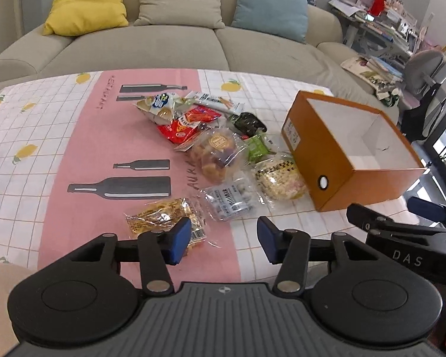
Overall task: Organize snacks
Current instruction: 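Grasp the waffle pastry bag with the left tool while the right tool grasps the MILENI puffs bag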
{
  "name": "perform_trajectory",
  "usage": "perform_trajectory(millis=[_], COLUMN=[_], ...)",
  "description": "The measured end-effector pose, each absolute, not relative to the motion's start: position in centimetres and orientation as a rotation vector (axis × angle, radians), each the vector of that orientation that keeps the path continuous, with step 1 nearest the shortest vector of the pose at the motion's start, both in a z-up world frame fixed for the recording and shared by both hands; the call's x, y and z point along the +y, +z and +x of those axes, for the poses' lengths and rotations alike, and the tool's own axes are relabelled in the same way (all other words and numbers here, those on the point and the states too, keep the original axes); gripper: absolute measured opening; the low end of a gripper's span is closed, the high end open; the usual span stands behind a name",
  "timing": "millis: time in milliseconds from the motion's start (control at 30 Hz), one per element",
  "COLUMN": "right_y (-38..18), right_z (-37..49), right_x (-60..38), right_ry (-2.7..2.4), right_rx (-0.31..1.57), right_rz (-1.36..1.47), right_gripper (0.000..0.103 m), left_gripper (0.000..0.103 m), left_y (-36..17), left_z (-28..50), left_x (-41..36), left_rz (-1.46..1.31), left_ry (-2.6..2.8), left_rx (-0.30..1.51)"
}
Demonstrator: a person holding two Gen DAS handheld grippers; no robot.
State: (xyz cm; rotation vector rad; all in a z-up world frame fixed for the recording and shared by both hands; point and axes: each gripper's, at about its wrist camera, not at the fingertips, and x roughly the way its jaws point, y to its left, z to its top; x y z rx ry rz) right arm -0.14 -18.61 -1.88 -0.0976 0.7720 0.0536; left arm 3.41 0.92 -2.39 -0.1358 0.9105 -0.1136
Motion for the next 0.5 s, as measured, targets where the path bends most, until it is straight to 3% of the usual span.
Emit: perform_trajectory(millis=[33, 133, 167, 233, 500], right_y=[-2.2, -3.5, -4.1, -5.2, -9.1], right_z=[0.2, 1.6, 2.2, 3.1, 7.1], right_x=[-18.5, -18.2, -18.1, -18.0, -16.6], right_ry=[0.067, 0.110, 0.126, 0.140, 0.191], right_rx=[0.774, 0.813, 0.832, 0.867, 0.999], right_rz=[-0.092, -0.074, -0.059, -0.037, 0.029], right_gripper=[0.086, 0.072, 0.072, 0.072, 0.072], left_gripper=[0.059, 0.060, 0.061, 0.075, 0.079], left_y=[-2.8, -4.2, -4.7, -5.8, -9.3], left_z=[3.7, 4.9, 5.4, 6.3, 9.2], left_x=[1.1, 1.5, 1.7, 2.0, 4.4], left_rz=[-0.146, -0.161, -0.161, -0.155, -0.188], left_ry=[-0.111, -0.093, -0.082, -0.044, 0.080], left_rx=[0.921, 0.969, 0.986, 1.014, 1.147])
